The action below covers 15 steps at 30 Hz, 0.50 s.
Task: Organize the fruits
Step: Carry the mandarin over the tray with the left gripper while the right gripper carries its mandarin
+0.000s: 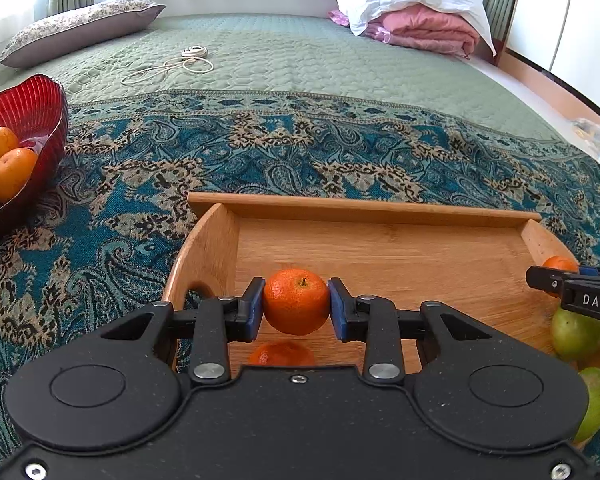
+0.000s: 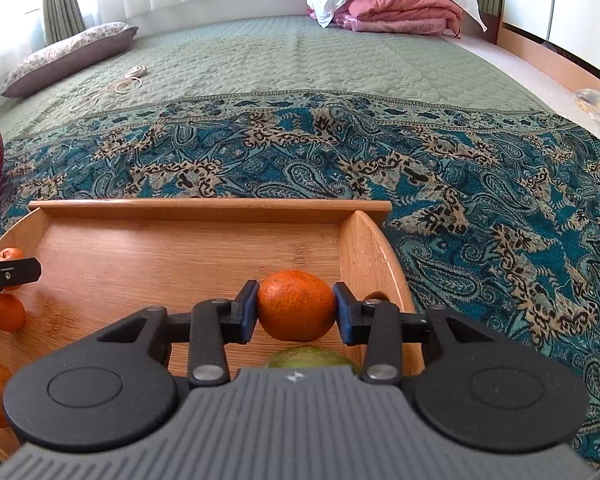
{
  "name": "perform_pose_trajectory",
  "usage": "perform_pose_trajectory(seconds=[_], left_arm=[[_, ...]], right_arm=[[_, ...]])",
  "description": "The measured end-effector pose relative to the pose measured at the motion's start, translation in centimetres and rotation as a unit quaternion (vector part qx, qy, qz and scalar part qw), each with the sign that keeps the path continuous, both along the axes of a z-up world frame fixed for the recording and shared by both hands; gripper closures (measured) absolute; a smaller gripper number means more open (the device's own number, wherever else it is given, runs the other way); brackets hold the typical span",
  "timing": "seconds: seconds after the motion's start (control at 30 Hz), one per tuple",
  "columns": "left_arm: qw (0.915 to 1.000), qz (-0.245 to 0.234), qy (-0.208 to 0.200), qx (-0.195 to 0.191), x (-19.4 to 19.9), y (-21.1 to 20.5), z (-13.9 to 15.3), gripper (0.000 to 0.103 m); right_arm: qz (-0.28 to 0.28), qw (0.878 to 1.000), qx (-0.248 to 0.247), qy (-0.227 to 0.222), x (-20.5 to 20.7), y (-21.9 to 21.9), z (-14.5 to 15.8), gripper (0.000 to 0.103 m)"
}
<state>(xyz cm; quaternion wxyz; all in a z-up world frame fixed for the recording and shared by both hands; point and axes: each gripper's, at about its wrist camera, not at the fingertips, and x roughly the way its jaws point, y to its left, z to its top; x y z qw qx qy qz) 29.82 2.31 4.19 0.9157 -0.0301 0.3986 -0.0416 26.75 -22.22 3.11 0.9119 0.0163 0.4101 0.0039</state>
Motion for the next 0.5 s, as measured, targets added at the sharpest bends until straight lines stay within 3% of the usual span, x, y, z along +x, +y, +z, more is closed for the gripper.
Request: perform_pose_trajectory(seconds=[0.5], left_arm=[[1.0000, -0.002, 0.004, 0.005, 0.3, 0.0, -1.0, 0.071]], right_arm=[[-0.010, 1.000, 0.011, 0.016, 0.4, -0.2, -1.1, 0.059]])
